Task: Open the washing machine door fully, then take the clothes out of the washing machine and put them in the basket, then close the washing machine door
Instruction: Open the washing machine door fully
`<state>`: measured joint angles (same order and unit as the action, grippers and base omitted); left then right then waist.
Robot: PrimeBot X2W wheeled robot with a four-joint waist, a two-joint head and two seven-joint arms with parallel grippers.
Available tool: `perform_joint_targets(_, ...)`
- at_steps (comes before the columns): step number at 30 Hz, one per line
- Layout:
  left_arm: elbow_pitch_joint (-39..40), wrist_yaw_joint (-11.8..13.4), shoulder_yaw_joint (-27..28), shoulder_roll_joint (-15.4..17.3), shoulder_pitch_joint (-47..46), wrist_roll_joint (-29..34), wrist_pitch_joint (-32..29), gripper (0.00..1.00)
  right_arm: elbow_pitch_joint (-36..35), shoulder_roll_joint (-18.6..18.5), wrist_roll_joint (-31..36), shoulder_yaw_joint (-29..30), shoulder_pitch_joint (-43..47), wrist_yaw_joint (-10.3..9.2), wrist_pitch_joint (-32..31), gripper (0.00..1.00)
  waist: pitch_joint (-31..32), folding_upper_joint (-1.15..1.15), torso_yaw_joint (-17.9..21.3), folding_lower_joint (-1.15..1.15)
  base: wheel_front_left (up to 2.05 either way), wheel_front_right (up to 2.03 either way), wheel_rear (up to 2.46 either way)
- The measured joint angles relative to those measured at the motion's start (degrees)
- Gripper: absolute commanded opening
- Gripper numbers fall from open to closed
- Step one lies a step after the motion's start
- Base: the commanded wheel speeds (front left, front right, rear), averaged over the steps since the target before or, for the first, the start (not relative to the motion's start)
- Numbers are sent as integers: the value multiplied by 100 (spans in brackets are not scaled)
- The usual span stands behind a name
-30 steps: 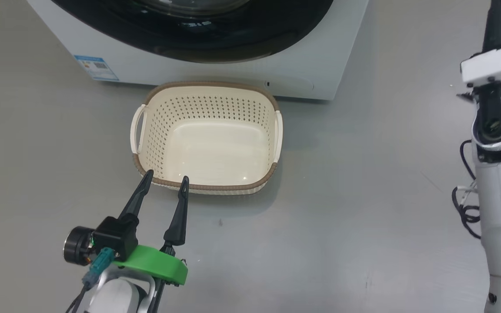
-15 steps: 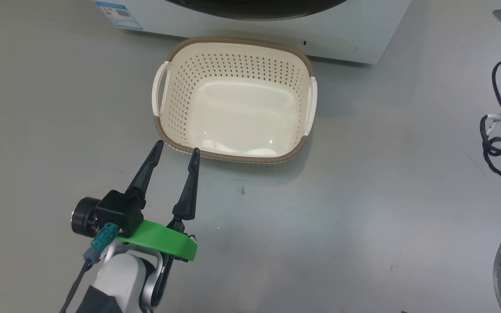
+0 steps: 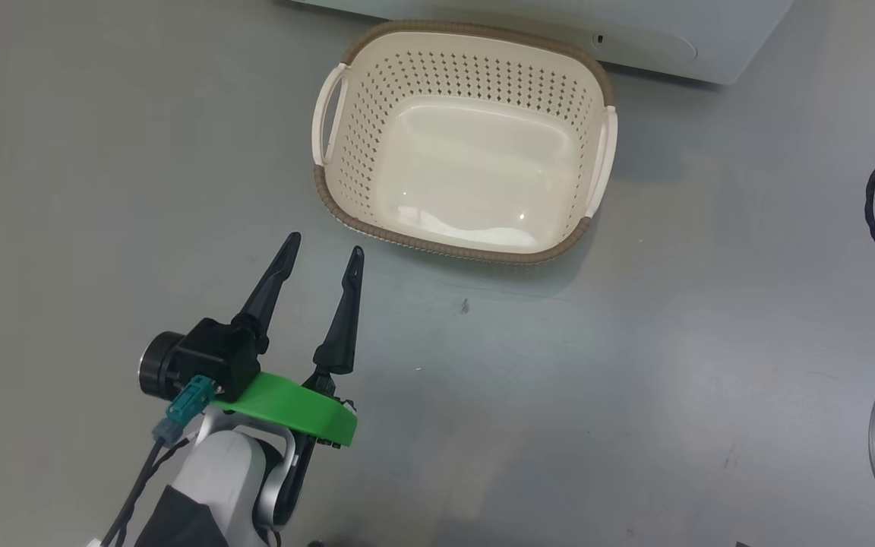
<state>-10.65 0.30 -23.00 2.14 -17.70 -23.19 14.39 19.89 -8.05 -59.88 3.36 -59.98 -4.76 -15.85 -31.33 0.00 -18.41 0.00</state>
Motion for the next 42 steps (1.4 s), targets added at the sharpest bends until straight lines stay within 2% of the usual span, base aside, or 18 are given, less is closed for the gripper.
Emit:
perform_joint_targets(9,-70,51,-94,-21,-54,-53,5,100,353,13,-420,188,-304,-42,-342,0,-114,0,-159,0,0,0,0)
perform_joint_targets(26,-143,143,-174,-30,-116,-249,5,100,792,14,-810,176,-855,-96,-1042,0,-200,0,-250,0,0,0,0)
perform_joint_targets(42,-147,151,-219,-44,-181,-302,5,100,1244,26,-1614,716,-1094,-198,-1601,0,-211,0,-292,0,0,0,0)
